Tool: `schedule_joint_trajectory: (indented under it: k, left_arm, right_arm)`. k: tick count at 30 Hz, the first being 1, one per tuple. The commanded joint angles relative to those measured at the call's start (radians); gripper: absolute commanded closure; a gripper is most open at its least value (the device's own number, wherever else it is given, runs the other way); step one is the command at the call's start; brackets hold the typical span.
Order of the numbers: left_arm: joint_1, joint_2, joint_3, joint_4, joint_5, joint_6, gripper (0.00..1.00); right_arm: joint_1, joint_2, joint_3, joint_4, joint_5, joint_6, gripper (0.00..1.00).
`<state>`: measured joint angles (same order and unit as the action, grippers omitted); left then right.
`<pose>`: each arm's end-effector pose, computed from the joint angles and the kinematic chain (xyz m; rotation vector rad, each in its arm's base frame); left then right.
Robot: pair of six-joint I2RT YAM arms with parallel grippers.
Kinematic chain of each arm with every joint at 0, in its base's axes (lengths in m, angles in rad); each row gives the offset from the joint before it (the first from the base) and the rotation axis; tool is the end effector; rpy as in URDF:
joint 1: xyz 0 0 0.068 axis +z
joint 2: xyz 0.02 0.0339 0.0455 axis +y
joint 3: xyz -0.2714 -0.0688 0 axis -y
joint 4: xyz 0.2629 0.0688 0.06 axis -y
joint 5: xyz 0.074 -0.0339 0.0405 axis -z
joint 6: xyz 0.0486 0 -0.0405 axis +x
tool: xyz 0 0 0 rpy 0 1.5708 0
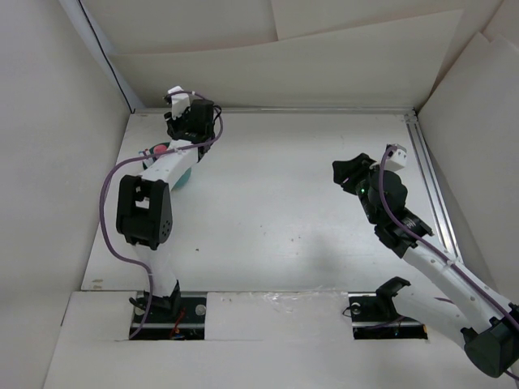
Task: Sort the stationery into containers
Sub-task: Place the pen in the storage box.
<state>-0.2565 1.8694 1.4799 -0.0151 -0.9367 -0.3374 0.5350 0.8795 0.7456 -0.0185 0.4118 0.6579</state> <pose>0.4552 -0.0789 0.2881 -0.6509 1.7161 0.5062 0.2101 0.1019 0.3290 0.4114 1.6898 0.5294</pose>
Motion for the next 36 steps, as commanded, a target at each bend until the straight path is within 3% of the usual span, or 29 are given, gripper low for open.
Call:
schedule_joint_trajectory:
  k: [1, 16, 36]
  left_arm:
    - [0.010, 0.010, 0.019, 0.064, -0.074, 0.072, 0.97]
    - [0.010, 0.063, -0.009, 0.204, -0.148, 0.241, 0.97]
    - [0.000, 0.111, -0.029, 0.256, -0.166, 0.270, 0.95]
  right_arm:
    - [-0.007, -0.008, 0.046, 0.028, -0.002, -0.014, 0.48]
    - [-0.007, 0.001, 0.046, 0.028, -0.002, -0.014, 0.48]
    - [-0.007, 0.001, 0.046, 0.028, -0.011, -0.014, 0.48]
